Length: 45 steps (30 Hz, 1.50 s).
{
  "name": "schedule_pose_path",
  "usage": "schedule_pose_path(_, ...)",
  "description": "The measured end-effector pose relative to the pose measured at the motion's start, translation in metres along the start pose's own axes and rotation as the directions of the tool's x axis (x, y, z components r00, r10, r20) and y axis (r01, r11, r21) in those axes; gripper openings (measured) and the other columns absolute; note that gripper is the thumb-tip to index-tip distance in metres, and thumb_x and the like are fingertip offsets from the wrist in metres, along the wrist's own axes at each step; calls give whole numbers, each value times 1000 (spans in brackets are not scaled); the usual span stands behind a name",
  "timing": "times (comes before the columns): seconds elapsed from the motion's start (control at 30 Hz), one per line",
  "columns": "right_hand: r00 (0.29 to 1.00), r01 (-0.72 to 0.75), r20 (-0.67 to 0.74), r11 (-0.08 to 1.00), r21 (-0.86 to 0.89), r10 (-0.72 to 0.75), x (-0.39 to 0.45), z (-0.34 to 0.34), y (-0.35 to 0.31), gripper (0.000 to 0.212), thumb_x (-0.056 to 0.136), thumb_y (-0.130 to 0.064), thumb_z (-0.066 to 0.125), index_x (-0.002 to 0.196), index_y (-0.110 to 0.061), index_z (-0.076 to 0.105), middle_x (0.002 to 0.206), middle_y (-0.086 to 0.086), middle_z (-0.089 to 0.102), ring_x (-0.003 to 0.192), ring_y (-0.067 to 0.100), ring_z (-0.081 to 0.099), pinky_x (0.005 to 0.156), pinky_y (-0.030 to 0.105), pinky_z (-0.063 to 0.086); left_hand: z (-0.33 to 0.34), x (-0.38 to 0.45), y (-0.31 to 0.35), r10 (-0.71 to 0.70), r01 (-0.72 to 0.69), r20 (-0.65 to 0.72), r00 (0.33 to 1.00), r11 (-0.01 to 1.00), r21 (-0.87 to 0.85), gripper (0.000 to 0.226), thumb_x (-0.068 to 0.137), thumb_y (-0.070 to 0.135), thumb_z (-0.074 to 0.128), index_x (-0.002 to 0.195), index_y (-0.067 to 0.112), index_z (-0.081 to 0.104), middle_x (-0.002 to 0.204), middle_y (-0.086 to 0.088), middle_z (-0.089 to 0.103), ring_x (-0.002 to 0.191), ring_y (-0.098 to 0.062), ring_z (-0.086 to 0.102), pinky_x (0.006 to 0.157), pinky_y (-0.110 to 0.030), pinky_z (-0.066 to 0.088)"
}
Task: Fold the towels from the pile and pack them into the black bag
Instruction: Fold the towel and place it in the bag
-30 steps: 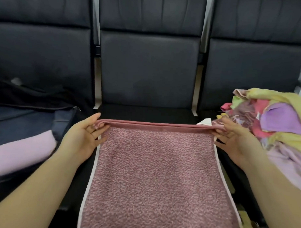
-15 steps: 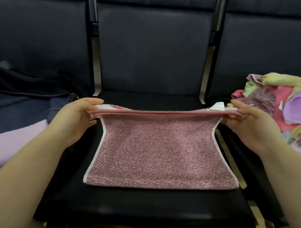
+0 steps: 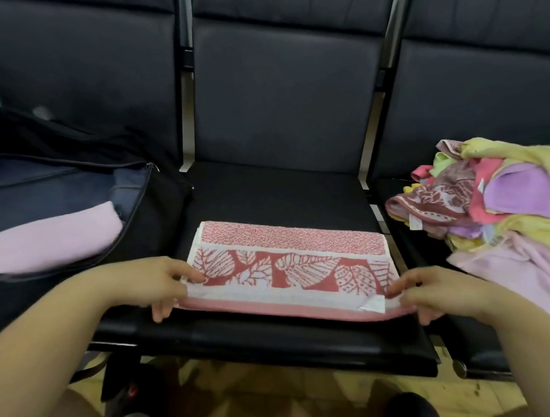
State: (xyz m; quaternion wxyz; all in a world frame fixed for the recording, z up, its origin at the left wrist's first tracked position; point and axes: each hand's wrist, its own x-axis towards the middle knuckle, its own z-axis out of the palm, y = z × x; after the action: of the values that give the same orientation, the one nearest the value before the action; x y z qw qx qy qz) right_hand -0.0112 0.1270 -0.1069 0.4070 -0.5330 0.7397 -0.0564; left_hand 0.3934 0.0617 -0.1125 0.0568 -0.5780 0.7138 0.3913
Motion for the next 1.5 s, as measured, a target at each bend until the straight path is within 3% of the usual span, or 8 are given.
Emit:
schedule_pose_path(0.27,889,128,-436,990,-64,-143,3,16,-26,3,86,-26,67,88,-24,66,88,-5,66,78,10,62,70,24,49,14,2,15,140,-131,-519,843,990,53,9,88,35,63,95,39,67,87,13,67,82,-8,64,78,-24,48)
schedule_pose_path(0.5,903,275,-250,919,-284,-348,31,82,-73,60,96,-43,48,149,-26,27,156,3,21,143,21,23,118,37,20,56,44,61,388,-234,-323,863,874,426,51,101,41,34,150,32,23,161,6,8,147,-11,2,116,-27,-5)
schedule_pose_path(0.7,962,116,-178,901,-417,-206,68,92,-72,70,95,-64,23,153,-32,0,160,5,-15,146,25,-19,116,45,-10,51,83,48,213,-81,-233,949,878,471,72,92,66,21,152,33,-2,160,1,-13,147,-17,-15,117,-40,-10)
schedule_pose_path(0.93,930,61,-287,866,-496,-230,104,63,-51,82,86,-75,18,153,-32,-3,161,4,-11,147,21,-12,118,41,-6,28,92,19,108,19,-288,952,914,405,84,85,74,15,151,29,-12,158,1,-20,146,-14,-17,118,-41,-8)
schedule_pose_path(1.07,921,141,-272,888,-437,-280,104,51,-51,82,84,-72,29,153,-31,11,162,2,-1,148,18,-4,119,39,-1,29,77,15,243,-104,-262,934,886,451,126,45,94,-12,153,31,3,161,3,-7,147,-14,-7,117,-34,-5)
schedule_pose_path(1.17,857,256,-352,903,-344,-377,92,51,-60,62,91,-48,55,146,-26,35,158,0,22,145,17,18,117,33,15,24,61,5,489,-342,-316,813,840,422,62,82,69,47,131,32,55,139,10,46,129,-5,39,115,-24,23)
schedule_pose_path(1.27,725,478,-409,832,-283,-555,73,72,-78,34,88,-31,65,122,-25,62,127,-8,52,122,10,46,109,28,34,20,44,-9,574,-455,-352,740,812,366,6,83,29,71,88,32,69,91,19,57,92,4,51,87,-16,42)
schedule_pose_path(1.5,654,722,-34,636,-273,-756,36,134,-116,34,84,-49,65,115,-36,65,110,-25,54,107,-8,45,94,11,34,28,16,-44,525,-465,-266,809,847,257,55,60,80,58,100,42,64,105,26,53,108,11,45,95,-5,30)
